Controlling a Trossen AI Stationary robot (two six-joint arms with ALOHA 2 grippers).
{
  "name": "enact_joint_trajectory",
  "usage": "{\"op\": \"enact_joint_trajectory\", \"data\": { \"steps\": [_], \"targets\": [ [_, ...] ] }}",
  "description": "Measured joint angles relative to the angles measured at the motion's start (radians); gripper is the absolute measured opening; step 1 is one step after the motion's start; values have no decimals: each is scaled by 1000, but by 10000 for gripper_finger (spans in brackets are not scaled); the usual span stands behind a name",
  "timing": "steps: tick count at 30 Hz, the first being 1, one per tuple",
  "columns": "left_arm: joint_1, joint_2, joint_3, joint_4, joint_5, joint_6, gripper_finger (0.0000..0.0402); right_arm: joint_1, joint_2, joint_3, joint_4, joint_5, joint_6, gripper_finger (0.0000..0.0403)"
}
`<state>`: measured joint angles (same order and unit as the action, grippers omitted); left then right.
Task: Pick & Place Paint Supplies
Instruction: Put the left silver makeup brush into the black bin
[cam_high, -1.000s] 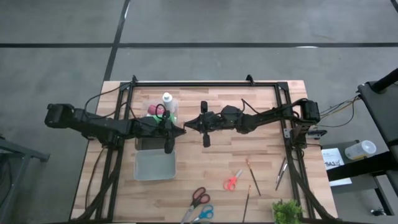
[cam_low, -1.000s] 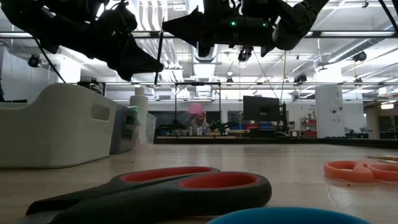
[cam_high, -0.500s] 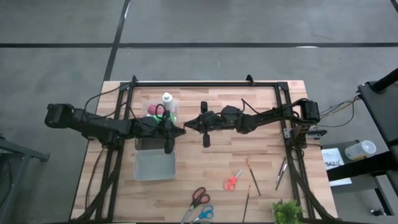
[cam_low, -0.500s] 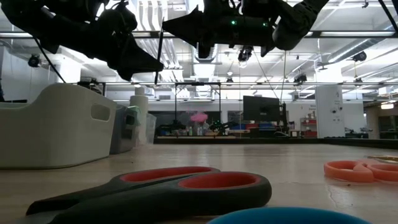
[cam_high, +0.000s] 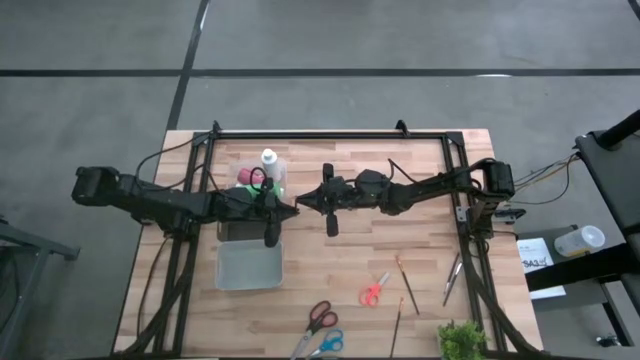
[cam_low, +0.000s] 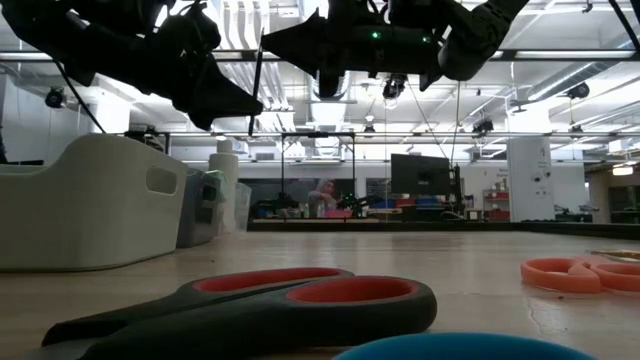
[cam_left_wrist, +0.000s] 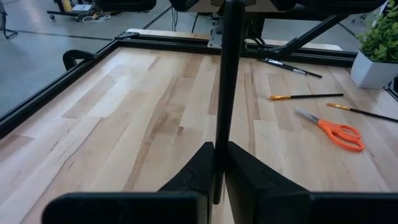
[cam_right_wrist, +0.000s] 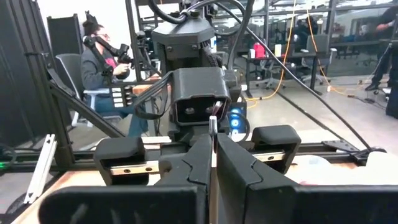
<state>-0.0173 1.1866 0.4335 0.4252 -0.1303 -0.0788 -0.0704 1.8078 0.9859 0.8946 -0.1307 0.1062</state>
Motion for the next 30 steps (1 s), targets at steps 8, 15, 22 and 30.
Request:
{"op": "enact_joint_trajectory", "data": {
  "steps": [8, 15, 22, 30],
  "targets": [
    [0, -1, 0, 4, 0, 0, 33, 0, 1, 0, 25, 2, 233, 13],
    [0, -1, 0, -2, 0, 0, 33, 0, 1, 0, -4, 1, 232, 13],
    [0, -1, 0, -3, 0, 0, 33, 0, 1, 0, -4, 1, 232, 13],
    [0, -1, 0, -3, 0, 0, 33, 0, 1, 0, -4, 1, 232, 13]
  ]
}}
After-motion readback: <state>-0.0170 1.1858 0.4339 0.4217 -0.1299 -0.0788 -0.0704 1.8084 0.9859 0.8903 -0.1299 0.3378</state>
